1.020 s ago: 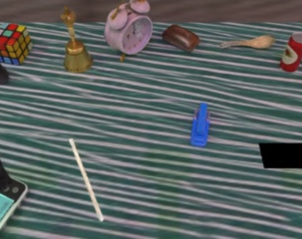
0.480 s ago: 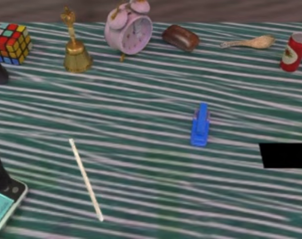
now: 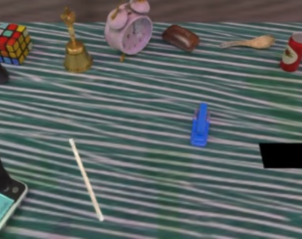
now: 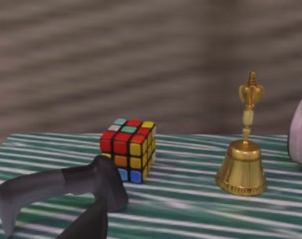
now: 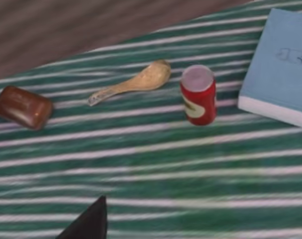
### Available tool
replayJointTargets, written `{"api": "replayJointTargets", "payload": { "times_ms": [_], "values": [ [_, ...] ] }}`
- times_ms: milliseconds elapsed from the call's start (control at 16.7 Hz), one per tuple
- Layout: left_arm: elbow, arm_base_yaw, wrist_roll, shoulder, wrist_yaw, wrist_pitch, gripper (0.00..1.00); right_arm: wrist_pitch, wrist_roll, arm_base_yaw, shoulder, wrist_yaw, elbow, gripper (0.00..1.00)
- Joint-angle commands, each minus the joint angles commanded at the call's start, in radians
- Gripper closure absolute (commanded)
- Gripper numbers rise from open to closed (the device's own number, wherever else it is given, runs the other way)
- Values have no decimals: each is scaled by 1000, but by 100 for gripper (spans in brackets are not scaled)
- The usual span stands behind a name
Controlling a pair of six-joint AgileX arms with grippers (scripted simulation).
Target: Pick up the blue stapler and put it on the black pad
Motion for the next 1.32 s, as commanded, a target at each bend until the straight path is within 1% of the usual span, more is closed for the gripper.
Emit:
{"api": "replayJointTargets", "payload": {
  "times_ms": [180, 300, 420, 660, 900, 1020, 1140, 1320],
  "values": [
    [0, 0, 0, 0, 0, 0, 0, -170, 73, 60, 283, -8, 227, 0],
    [0, 0, 0, 0, 0, 0, 0, -265, 117, 103, 453, -25, 350, 0],
    [0, 0, 0, 0, 0, 0, 0, -347, 156, 147, 609, -49, 461, 0],
    [0, 0, 0, 0, 0, 0, 0, -464, 221, 235, 861, -111, 640, 0],
    [0, 0, 0, 0, 0, 0, 0, -524, 261, 304, 1023, -171, 731, 0],
    [0, 0, 0, 0, 0, 0, 0, -536, 271, 324, 1063, -189, 757, 0],
    [0, 0, 0, 0, 0, 0, 0, -541, 276, 334, 1083, -198, 769, 0],
    [0, 0, 0, 0, 0, 0, 0, -541, 276, 334, 1083, -198, 769, 0]
  ]
}}
